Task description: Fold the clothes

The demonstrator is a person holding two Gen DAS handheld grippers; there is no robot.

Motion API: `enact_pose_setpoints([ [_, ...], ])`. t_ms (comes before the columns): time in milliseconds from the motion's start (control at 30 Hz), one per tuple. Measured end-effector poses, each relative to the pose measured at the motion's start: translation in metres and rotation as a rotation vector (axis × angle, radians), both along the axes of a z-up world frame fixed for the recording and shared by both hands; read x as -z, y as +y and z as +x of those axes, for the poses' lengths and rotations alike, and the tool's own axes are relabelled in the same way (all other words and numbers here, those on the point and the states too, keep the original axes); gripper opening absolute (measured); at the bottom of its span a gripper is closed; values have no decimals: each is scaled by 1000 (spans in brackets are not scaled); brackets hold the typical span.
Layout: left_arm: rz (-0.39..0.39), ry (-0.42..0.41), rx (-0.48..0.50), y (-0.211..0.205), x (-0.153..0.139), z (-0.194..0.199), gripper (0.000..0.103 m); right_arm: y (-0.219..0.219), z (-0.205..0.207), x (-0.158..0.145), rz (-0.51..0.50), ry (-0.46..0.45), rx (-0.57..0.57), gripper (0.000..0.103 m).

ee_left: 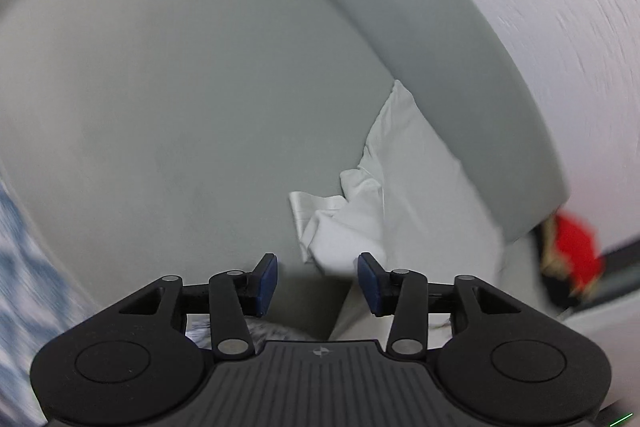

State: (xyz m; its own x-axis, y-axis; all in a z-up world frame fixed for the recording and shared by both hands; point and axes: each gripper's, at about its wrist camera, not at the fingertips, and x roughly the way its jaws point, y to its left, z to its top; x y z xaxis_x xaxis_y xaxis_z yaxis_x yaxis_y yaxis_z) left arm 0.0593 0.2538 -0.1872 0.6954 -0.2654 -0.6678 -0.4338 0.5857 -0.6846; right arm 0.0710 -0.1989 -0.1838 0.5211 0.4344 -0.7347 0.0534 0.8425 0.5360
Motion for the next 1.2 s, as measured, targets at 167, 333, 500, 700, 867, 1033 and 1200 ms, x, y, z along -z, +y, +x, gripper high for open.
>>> enact_pose_setpoints([
  [167, -183, 40, -98, 20, 33, 30, 43, 7, 9, 31, -32, 81, 48, 59],
  [333, -240, 56, -109, 23, 51, 60, 22, 13, 5, 31, -85, 46, 8, 59],
  [500, -191, 72, -93, 19, 52, 75, 1, 11, 4, 31, -76, 47, 7, 59],
  [700, 293, -83, -87, 5, -30, 65, 0, 8, 7, 32, -67, 57, 5, 59],
  [867, 606, -56, -33, 1, -55, 68, 0, 11, 8, 32, -72, 59, 5, 61],
  [1033, 522, 45, -98, 34, -33, 48, 3, 12, 10, 31, -74, 62, -5, 63],
  [1200, 411, 72, -179, 52, -23, 31, 41, 9, 10, 32, -44, 66, 0, 65],
])
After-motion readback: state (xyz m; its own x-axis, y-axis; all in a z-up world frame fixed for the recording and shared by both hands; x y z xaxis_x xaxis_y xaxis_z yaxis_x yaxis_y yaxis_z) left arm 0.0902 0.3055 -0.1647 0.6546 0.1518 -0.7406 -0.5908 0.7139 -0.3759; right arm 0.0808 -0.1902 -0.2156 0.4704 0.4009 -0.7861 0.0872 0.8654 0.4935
